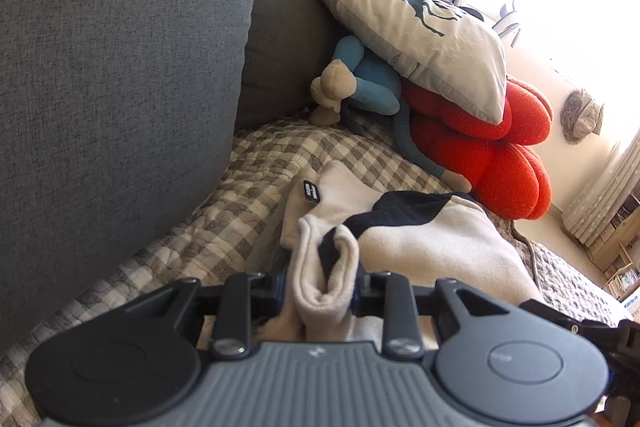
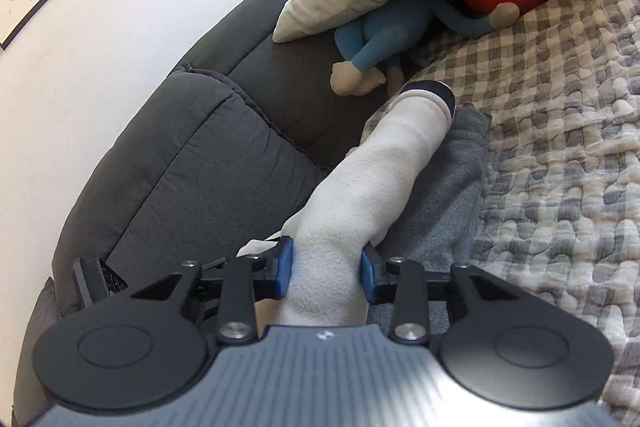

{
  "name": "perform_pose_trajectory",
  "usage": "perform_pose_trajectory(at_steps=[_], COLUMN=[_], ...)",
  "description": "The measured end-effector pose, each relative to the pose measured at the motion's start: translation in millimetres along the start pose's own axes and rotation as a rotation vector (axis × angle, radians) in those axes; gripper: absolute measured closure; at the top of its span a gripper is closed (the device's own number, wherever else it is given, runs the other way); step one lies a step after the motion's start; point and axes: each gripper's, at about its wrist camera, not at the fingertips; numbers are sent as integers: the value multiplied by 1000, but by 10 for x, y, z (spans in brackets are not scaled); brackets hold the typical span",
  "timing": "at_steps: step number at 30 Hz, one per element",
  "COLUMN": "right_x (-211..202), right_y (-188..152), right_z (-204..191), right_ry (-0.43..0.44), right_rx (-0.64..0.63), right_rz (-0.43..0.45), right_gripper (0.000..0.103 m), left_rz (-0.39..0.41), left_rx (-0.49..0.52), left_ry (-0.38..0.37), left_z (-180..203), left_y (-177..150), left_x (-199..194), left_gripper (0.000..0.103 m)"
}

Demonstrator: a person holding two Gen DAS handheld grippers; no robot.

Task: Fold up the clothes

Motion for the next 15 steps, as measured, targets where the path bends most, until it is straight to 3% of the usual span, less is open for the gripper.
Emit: perform_pose_trajectory(at_steps=[4,8,12,15], right_x=[76,171,108,-15], right_y=[-207,6,50,141], right_z=[203,439,409,330], right_ry=[-17,41,43,39], right_rx=[18,124,90,29], right_rz=[-18,-92,-122,-93], right_gripper=[65,60,52,45], left_rz=[-19,-6,10,54], left_rx=[-18,-25,-58,-71], left_ry=[21,12,57,107], left_z=[-94,-120,-145,-127], left_y=[-121,-126,-59,25], left_x=[69,16,-45,-206], left_gripper=[72,71,51,51])
Point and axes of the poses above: each gripper's, at about its wrist camera, not at the fingertips, and x roughly the way its jaws point, z to its right, y to its top, and after that the axes turned 2 degrees about z, right-handed
